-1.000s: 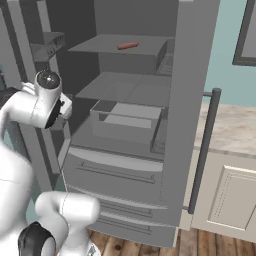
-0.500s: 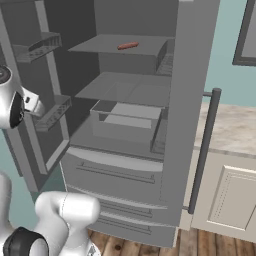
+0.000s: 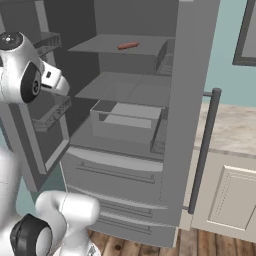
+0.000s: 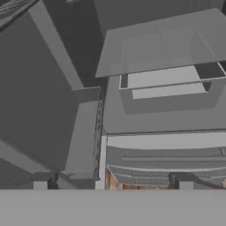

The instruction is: Move the hot dog bun to the plate on the dining table and place the condiment next to that plate. Then navigate to the fridge and take the sausage and place it on the plate as well.

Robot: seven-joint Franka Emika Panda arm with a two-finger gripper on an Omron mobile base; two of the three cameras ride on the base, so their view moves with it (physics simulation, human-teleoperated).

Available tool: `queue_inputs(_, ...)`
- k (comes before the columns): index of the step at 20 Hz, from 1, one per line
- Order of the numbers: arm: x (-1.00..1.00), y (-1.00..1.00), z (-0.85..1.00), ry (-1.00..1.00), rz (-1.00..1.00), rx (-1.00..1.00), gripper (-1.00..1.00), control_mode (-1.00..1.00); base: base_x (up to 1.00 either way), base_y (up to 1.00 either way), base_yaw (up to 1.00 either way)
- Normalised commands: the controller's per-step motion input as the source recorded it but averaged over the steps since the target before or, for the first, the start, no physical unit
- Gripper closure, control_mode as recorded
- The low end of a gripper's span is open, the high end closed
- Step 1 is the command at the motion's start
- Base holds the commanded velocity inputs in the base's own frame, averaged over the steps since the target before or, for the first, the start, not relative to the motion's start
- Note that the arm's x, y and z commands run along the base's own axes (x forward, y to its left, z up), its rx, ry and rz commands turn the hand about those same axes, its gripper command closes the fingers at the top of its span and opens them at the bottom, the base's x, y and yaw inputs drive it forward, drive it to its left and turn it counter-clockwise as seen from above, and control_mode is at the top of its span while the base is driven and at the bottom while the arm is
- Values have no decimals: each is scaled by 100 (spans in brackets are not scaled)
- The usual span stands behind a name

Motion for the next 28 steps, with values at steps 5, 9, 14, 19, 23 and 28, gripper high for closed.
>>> queue_inputs(5,39,-80,32,-1,-31,-12,-100,-100,0,0,0)
queue_inputs(9,24,-70,1,-7,-27,-1,-100,-100,0,0,0)
queue_inputs(14,15,-44,0,-14,-5,5,-100,-100,0,0,0)
queue_inputs(19,2,-31,-8,0,0,0,-100,-100,0,0,0)
queue_inputs(23,-4,-8,-5,1,0,0,-100,-100,0,0,0)
queue_inputs(28,0,0,0,0,0,0,-100,100,43,-1,3)
